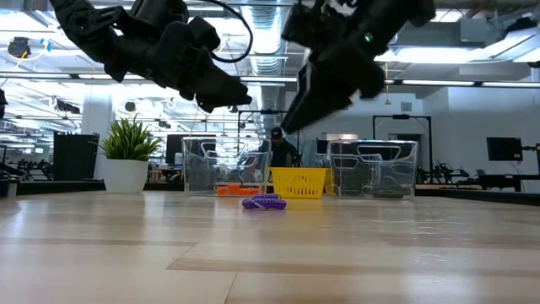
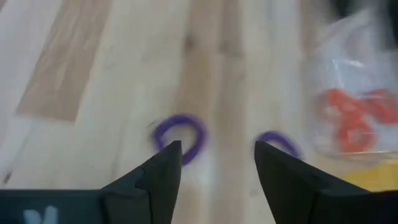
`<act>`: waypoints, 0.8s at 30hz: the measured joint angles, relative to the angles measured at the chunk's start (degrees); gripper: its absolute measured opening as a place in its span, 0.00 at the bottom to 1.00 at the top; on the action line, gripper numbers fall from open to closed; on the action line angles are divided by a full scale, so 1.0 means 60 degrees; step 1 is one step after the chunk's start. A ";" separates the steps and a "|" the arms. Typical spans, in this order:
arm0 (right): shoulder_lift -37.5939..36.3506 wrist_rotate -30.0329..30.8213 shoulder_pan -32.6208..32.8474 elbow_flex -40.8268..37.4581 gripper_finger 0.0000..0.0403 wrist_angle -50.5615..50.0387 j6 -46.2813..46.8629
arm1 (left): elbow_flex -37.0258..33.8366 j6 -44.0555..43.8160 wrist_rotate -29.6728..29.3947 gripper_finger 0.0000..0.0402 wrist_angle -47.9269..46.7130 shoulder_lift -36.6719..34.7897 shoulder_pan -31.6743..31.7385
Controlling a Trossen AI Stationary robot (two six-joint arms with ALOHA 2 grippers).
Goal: Sort spring keychains
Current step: Put the bottom purple spring keychain into the yellow bin
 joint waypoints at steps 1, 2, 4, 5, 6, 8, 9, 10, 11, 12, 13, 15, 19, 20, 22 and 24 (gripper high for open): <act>0.0253 0.0002 0.0138 -0.0018 0.47 0.0131 -0.0016 | 0.0000 -0.0025 0.0054 0.43 -0.0078 0.0000 0.0000; 0.0516 -0.0001 0.0234 -0.0015 0.46 0.0512 -0.0016 | 0.0000 -0.0036 0.0067 0.43 -0.0179 0.0000 0.0000; 0.0959 0.0003 0.0341 -0.0018 0.43 0.0689 -0.0083 | -0.0007 -0.0049 0.0071 0.43 -0.0392 0.0000 0.0000; 0.1186 0.0013 0.0358 -0.0016 0.42 0.0906 -0.0094 | -0.0007 -0.0043 0.0068 0.43 -0.0432 0.0000 0.0004; 0.1372 0.0013 0.0362 -0.0014 0.41 0.1038 -0.0098 | -0.0004 -0.0039 0.0070 0.43 -0.0475 0.0000 0.0004; 0.1740 0.0020 0.0309 -0.0014 0.39 0.1202 -0.0103 | -0.0004 -0.0033 0.0069 0.43 -0.0552 0.0000 0.0004; 0.1892 0.0019 0.0269 -0.0016 0.38 0.1255 -0.0105 | -0.0004 -0.0025 0.0069 0.43 -0.0563 0.0000 0.0004; 0.2030 0.0010 0.0225 -0.0018 0.37 0.1274 -0.0111 | -0.0004 -0.0006 0.0071 0.43 -0.0575 0.0000 0.0004; 0.2151 0.0003 0.0176 -0.0014 0.36 0.1343 -0.0110 | -0.0004 -0.0001 0.0071 0.43 -0.0598 0.0000 0.0004; 0.2246 -0.0009 0.0127 -0.0014 0.36 0.1375 -0.0102 | -0.0004 0.0001 0.0071 0.43 -0.0607 0.0000 0.0004; 0.2318 -0.0006 0.0089 -0.0004 0.35 0.1479 -0.0094 | -0.0004 0.0001 0.0071 0.43 -0.0607 0.0000 0.0004; 0.2464 -0.0161 0.0031 0.0026 0.34 0.1702 -0.0085 | -0.0004 0.0005 0.0071 0.43 -0.0607 0.0000 0.0004; 0.2489 -0.0894 -0.0002 -0.0012 0.34 0.1665 -0.0104 | -0.0004 0.0004 0.0067 0.43 -0.0605 0.0000 0.0004; 0.2462 -0.0981 -0.0005 -0.0004 0.34 0.1635 -0.0131 | -0.0004 0.0001 0.0069 0.43 -0.0603 0.0000 0.0004; 0.2410 -0.1014 -0.0009 -0.0007 0.34 0.1571 -0.0194 | -0.0004 0.0002 0.0068 0.43 -0.0603 0.0000 0.0004; 0.2407 -0.1011 -0.0002 -0.0014 0.34 0.1559 -0.0198 | -0.0004 0.0001 0.0071 0.43 -0.0603 0.0000 0.0004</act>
